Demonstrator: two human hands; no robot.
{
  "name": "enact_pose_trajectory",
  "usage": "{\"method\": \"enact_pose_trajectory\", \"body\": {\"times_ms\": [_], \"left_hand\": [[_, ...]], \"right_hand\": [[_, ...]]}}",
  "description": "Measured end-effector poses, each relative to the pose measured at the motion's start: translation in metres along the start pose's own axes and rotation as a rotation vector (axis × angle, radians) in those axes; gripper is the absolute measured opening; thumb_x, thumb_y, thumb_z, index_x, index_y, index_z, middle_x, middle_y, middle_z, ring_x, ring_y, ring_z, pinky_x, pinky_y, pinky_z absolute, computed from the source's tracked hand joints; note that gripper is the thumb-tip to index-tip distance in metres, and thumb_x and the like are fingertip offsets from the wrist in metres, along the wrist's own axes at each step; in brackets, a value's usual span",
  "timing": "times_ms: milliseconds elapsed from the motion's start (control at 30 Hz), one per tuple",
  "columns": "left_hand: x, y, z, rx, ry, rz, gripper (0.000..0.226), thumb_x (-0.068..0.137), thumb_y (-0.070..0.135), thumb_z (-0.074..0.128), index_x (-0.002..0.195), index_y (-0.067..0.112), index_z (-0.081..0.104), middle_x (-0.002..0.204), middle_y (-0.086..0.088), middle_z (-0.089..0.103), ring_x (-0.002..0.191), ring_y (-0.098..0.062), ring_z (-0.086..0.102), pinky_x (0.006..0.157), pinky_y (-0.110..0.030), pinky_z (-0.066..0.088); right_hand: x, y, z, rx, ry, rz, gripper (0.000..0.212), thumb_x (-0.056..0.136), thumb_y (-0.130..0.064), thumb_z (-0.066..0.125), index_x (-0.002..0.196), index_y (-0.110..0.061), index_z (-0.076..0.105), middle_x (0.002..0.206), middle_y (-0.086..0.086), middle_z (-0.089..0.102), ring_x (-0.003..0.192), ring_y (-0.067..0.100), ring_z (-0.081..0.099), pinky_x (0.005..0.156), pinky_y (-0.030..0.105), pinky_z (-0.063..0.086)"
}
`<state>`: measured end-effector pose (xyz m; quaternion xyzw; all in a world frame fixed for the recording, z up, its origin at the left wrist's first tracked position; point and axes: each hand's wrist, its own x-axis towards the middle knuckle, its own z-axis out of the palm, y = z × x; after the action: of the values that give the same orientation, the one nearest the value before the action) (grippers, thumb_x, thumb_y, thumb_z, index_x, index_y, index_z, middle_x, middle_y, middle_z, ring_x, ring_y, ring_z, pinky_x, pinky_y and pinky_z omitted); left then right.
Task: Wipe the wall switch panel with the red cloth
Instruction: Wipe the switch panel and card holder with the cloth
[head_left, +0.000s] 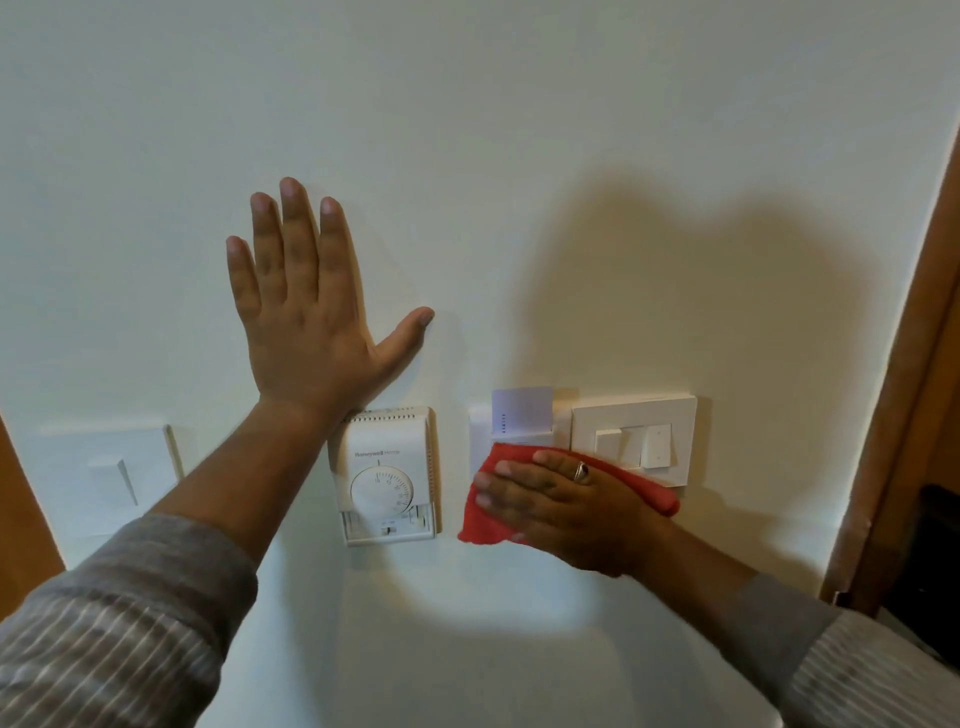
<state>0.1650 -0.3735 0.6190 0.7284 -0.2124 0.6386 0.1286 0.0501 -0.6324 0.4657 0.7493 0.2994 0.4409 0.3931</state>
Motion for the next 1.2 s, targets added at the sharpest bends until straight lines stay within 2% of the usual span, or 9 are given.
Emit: {"method": "enact_pose_trajectory", "body": {"times_ms": [233,300,400,467,700,900,1000,1133,1200], "left_hand": [[0.0,0.001,0.001,0.001,0.022,-0.003,0.108,0.089,0.081,0.04,0.16,0.002,0.016,0.166,-0.03,0.018,0.153,-0.049,0.017,0.123,-0.062,0.01],[0.0,0.0,0.001,0.0,0.022,-0.002,0.108,0.089,0.081,0.04,0.16,0.002,0.015,0.166,-0.03,0.017,0.153,-0.049,0.016,0.123,-0.062,0.01],[-0.001,0.0,0.0,0.005,0.028,-0.003,0.109,0.089,0.08,0.041,0.16,0.002,0.015,0.166,-0.03,0.017,0.153,-0.049,0.016,0.123,-0.061,0.009],[-0.001,0.001,0.0,0.0,0.032,-0.002,0.108,0.089,0.08,0.041,0.16,0.002,0.015,0.166,-0.03,0.018,0.153,-0.049,0.016,0.123,-0.061,0.009],[0.0,0.001,0.001,-0.012,0.01,-0.014,0.109,0.089,0.082,0.039,0.161,0.005,0.011,0.167,-0.028,0.015,0.154,-0.048,0.014,0.124,-0.061,0.008],[-0.001,0.001,0.0,-0.015,-0.001,-0.009,0.11,0.089,0.082,0.038,0.161,0.004,0.011,0.167,-0.028,0.014,0.154,-0.048,0.013,0.124,-0.061,0.007],[-0.001,0.001,0.0,-0.012,-0.019,-0.015,0.11,0.088,0.083,0.036,0.161,0.005,0.008,0.168,-0.027,0.011,0.155,-0.047,0.01,0.124,-0.06,0.005],[0.0,0.002,0.001,-0.003,0.001,-0.011,0.11,0.088,0.082,0.038,0.161,0.004,0.01,0.168,-0.027,0.012,0.155,-0.047,0.012,0.125,-0.059,0.005],[0.001,0.001,0.002,0.003,-0.005,-0.008,0.11,0.088,0.082,0.038,0.161,0.004,0.01,0.168,-0.027,0.012,0.155,-0.047,0.012,0.124,-0.06,0.006]], "right_hand": [[0.028,-0.034,0.006,0.008,0.16,0.572,0.077,0.102,-0.049,0.044,0.154,0.0,0.015,0.158,0.018,0.017,0.151,0.036,0.009,0.123,0.048,0.011],[0.024,-0.037,0.008,0.017,0.154,0.529,0.075,0.102,-0.046,0.046,0.155,-0.003,0.016,0.159,0.016,0.017,0.151,0.035,0.011,0.123,0.048,0.012],[0.0,-0.019,0.006,0.018,0.052,0.182,0.062,0.106,-0.036,0.041,0.156,-0.009,0.015,0.162,0.011,0.013,0.151,0.031,0.011,0.123,0.047,0.008],[-0.009,-0.007,0.002,0.022,0.038,0.102,0.061,0.107,-0.035,0.039,0.157,-0.011,0.014,0.163,0.008,0.014,0.152,0.028,0.011,0.124,0.045,0.007],[0.014,-0.039,0.01,-0.042,0.146,0.657,0.076,0.104,-0.049,0.036,0.155,-0.001,0.007,0.164,0.02,-0.002,0.151,0.037,0.005,0.123,0.048,0.009],[-0.016,-0.025,0.001,-0.041,0.109,0.353,0.076,0.103,-0.042,0.044,0.156,-0.002,0.007,0.165,0.017,-0.003,0.152,0.032,0.005,0.124,0.044,0.009],[-0.009,-0.023,-0.001,-0.038,0.106,0.422,0.071,0.105,-0.043,0.037,0.156,-0.003,0.008,0.165,0.017,-0.001,0.152,0.032,0.005,0.123,0.045,0.01],[0.032,-0.028,0.008,-0.047,0.155,0.555,0.07,0.101,-0.049,0.046,0.152,-0.005,0.026,0.16,0.015,0.019,0.151,0.034,0.013,0.123,0.048,0.012],[0.037,-0.03,0.01,-0.039,0.165,0.446,0.065,0.1,-0.046,0.051,0.15,-0.009,0.031,0.16,0.012,0.02,0.151,0.032,0.015,0.123,0.048,0.009]]}}
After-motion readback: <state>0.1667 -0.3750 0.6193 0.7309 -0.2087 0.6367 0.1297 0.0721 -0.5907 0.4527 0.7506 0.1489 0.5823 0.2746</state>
